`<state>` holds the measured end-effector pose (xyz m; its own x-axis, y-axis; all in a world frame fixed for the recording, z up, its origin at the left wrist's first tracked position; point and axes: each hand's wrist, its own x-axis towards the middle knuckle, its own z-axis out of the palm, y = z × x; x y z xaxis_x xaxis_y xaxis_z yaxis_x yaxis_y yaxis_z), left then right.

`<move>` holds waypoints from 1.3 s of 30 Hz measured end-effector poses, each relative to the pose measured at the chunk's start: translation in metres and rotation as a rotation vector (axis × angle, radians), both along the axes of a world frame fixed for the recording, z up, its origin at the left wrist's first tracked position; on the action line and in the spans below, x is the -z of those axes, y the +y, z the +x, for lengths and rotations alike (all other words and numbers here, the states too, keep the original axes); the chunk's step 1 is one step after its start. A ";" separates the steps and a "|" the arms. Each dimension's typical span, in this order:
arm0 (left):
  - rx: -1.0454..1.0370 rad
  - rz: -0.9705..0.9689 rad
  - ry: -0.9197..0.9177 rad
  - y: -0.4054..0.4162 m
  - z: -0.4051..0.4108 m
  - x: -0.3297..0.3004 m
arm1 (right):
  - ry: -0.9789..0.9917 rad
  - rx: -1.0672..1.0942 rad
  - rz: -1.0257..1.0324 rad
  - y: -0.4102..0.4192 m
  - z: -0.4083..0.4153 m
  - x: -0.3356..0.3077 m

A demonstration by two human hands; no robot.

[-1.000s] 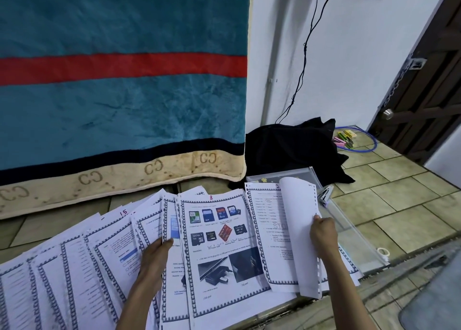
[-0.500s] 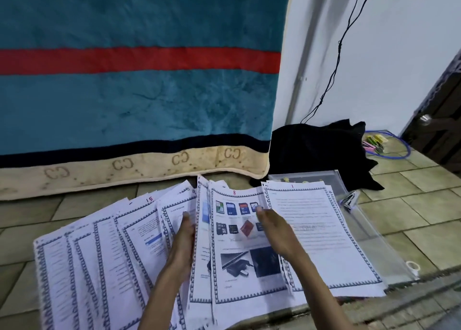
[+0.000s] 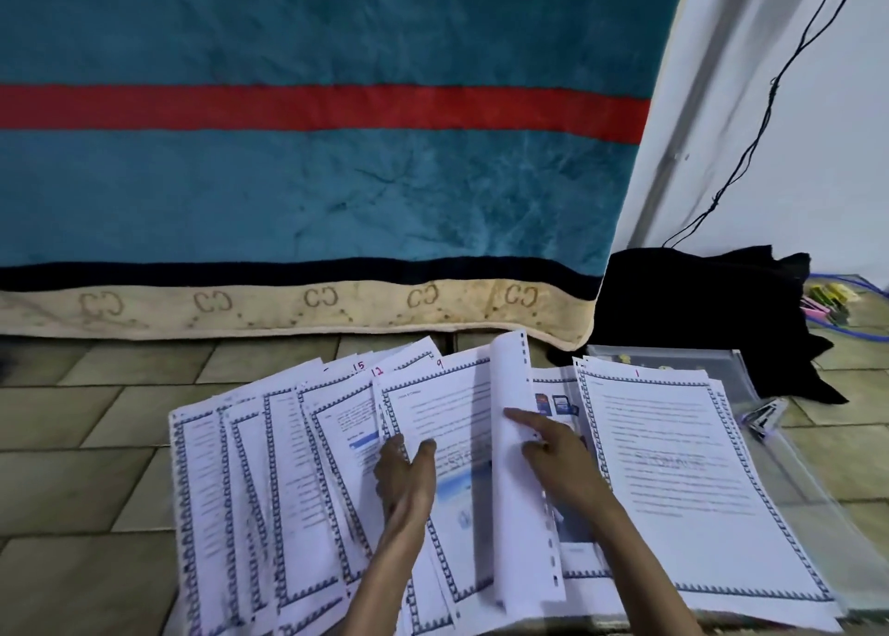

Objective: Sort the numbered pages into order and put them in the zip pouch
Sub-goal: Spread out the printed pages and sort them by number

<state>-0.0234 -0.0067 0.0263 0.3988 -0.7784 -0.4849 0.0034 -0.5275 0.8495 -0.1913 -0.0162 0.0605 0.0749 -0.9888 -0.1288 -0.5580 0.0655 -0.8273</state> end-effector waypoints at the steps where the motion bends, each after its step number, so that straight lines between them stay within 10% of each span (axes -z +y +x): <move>1: -0.021 -0.002 0.036 -0.001 -0.001 -0.002 | -0.002 -0.015 0.025 0.000 0.001 0.001; 14: 0.237 -0.056 0.347 -0.010 -0.001 -0.032 | 0.200 -0.032 -0.093 -0.001 0.044 0.014; 20: -0.102 -0.029 -0.249 -0.007 0.029 -0.007 | 0.104 0.055 -0.113 -0.003 0.043 0.014; 29: 0.080 -0.131 0.562 -0.010 0.009 -0.030 | -0.028 -0.123 -0.094 0.004 0.051 0.008; 39: 0.193 -0.024 0.621 -0.011 0.078 -0.011 | 0.257 -0.436 -0.486 0.016 0.097 0.026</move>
<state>0.0541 -0.0180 0.0377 -0.0983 -0.8214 -0.5619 0.4045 -0.5488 0.7316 -0.0946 -0.0004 0.0344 0.5039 -0.8258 0.2532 -0.6314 -0.5522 -0.5445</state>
